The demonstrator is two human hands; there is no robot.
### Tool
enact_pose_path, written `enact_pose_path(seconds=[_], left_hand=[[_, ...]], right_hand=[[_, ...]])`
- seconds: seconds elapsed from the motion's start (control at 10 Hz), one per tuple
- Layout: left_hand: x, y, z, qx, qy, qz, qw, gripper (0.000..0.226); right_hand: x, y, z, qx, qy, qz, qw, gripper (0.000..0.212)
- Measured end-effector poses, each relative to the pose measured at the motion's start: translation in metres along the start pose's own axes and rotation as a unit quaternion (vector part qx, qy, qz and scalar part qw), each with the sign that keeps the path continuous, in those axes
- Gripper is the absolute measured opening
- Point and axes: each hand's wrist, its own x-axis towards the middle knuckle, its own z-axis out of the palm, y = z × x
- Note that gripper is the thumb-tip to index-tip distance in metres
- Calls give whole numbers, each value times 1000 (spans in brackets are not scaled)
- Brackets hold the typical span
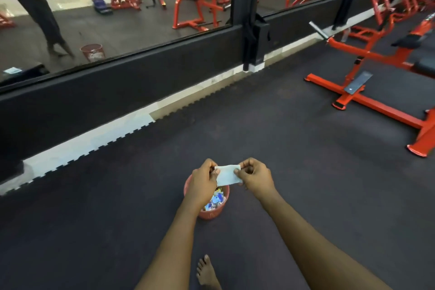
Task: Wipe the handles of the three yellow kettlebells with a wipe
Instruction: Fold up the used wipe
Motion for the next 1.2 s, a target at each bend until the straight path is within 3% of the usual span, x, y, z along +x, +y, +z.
enact_pose_path(seconds=[0.2, 0.3, 0.4, 0.5, 0.8, 1.0, 1.1, 1.2], left_hand=[[103, -40, -9, -14, -22, -54, 998, 12], [139, -64, -4, -28, -12, -94, 995, 24], [153, -80, 6, -39, -24, -146, 988, 17], [178, -112, 33, -56, -10, -224, 973, 9], [233, -182, 115, -86, 37, -399, 912, 22], [274, -245, 169, -92, 64, -443, 889, 35], [286, -279, 187, -78, 54, -461, 882, 52], [288, -288, 188, -80, 77, -462, 880, 53]], right_hand=[[107, -14, 46, -19, -5, 39, 999, 16], [152, -7, 70, -59, -30, 66, 996, 16], [180, 10, 83, -87, -60, 86, 991, 14], [226, 40, 105, -129, -113, 108, 979, 10], [330, 133, 159, -191, -249, 153, 937, 17], [383, 196, 201, -197, -314, 149, 917, 27], [400, 226, 217, -208, -342, 156, 903, 39], [409, 236, 222, -243, -320, 137, 906, 40]])
